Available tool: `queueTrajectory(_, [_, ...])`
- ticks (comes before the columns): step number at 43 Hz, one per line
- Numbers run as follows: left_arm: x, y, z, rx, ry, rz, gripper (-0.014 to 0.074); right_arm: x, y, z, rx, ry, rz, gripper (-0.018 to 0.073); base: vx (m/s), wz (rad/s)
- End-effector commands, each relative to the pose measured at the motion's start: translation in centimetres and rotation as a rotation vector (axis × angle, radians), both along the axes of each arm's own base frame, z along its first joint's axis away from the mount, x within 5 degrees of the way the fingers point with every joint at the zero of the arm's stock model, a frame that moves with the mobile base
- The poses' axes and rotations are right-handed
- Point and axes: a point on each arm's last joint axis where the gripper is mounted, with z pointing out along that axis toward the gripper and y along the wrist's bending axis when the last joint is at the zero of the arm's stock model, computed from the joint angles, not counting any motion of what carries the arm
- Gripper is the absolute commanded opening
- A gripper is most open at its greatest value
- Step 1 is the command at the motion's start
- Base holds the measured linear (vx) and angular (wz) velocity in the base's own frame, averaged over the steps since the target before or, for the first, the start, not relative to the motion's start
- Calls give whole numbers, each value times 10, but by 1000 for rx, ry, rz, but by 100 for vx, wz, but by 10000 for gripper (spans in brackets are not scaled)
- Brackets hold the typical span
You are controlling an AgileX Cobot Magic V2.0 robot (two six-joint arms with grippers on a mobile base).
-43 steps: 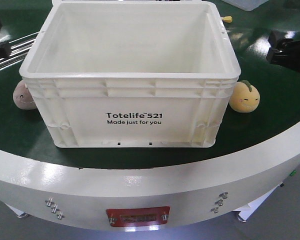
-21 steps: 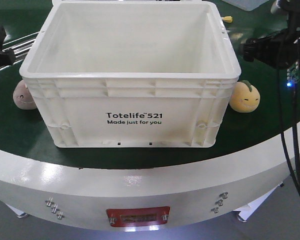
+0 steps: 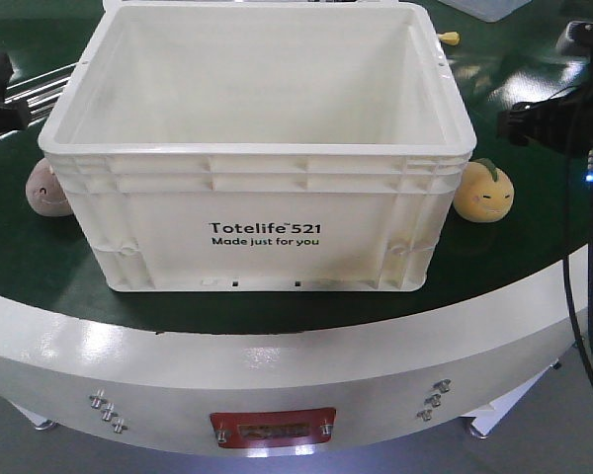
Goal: Place moving items into box and shelve
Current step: 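Lower right gripper onto yellow plush toy and close on it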
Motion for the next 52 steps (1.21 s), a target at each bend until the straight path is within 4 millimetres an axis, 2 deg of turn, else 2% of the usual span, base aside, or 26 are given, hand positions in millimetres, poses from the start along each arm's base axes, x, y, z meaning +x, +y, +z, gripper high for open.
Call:
queueTrajectory(1, [-1, 0, 25, -12, -134, 8, 537, 5, -3, 17, -23, -81, -2, 580, 0, 0])
queueTrajectory(2, [-1, -1, 20, -11, -81, -1, 537, 12, -2, -3, -3, -17, -2, 580, 0, 0])
queueTrajectory(3, [-1, -1, 20, -11, -77, -2, 537, 12, -1, -5, 3, -7, -1, 580, 0, 0])
queueTrajectory(23, [-1, -1, 19, -11, -63, -4, 537, 22, 5, -15, 56, 44, 54, 580, 0, 0])
queueTrajectory(30, [-1, -1, 19, -11, -63, -4, 537, 23, 6, -26, 59, 82, 72, 577, 0, 0])
queueTrajectory(31, [-1, 1, 18, -64, -58, 22, 537, 27, 6, -44, 66, 133, 74, 475, 0, 0])
queueTrajectory(36, [-1, 5, 18, -118, -53, 54, 537, 27, 6, -47, 70, 149, 78, 318, 0, 0])
queueTrajectory(43, [-1, 13, 16, -163, -39, 99, 537, 26, 7, -48, 66, 164, 96, 5, 0, 0])
queueTrajectory(52, [9, 26, 13, -177, 55, 132, 537, 25, 7, -48, 65, 168, 103, -11, 0, 0])
